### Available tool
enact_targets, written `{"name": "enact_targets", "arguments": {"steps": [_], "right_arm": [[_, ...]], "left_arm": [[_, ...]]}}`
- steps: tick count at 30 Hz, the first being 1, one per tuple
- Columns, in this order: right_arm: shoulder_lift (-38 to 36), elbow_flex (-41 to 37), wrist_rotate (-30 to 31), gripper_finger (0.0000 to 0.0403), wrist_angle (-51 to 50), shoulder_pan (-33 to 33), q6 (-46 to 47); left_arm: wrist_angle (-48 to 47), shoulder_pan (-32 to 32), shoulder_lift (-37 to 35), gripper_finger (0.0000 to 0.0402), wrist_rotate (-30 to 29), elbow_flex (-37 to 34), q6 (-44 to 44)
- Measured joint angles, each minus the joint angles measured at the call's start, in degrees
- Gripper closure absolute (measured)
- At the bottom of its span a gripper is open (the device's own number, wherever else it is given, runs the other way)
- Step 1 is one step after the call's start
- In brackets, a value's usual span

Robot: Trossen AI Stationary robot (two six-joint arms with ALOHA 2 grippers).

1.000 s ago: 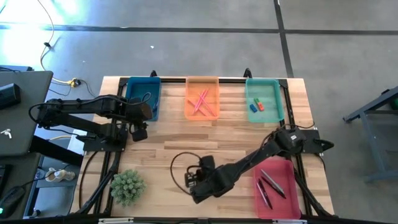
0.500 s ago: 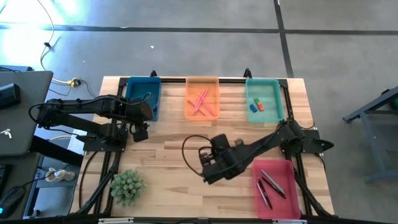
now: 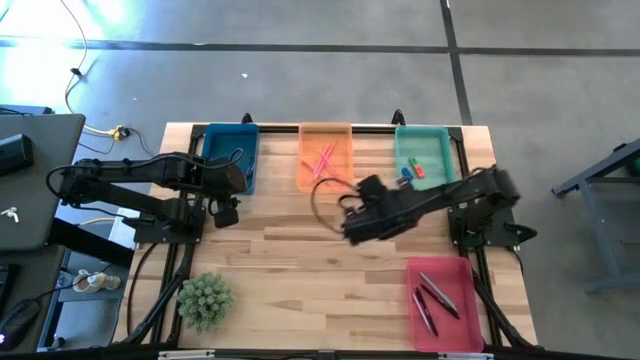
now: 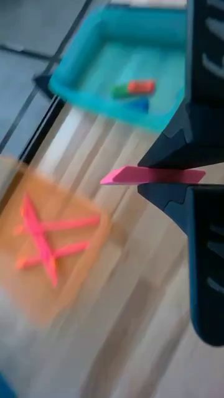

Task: Sort crayons/erasers/pens/pencils in bins
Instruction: Put the pink eraser into the green bin

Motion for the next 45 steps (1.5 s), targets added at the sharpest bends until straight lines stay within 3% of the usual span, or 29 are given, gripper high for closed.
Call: {"name": "enact_targets", "arguments": {"steps": [9,22,35,45], "right_arm": [[-21.1,-24.69,-2.92,0.0399,2.84,-6.27,6.59],[-43.94,-50.47,-10.97,0.0398,17.22,-25.09,1.77],[-47.47,-65.47,-20.94,0.0398,45.37,-42.52,-12.25],[-47.47,-66.48,-26.15,0.0398,49.19,-53.95,-25.55]], "left_arm": [[3.65,0.0,0.0,0.0273,-0.05,0.0,0.0],[11.73,0.0,0.0,0.0273,-0.16,0.0,-3.4],[13.39,0.0,0.0,0.0273,-0.25,0.0,-9.62],[13.53,0.0,0.0,0.0273,-3.04,0.0,-9.64]]}}
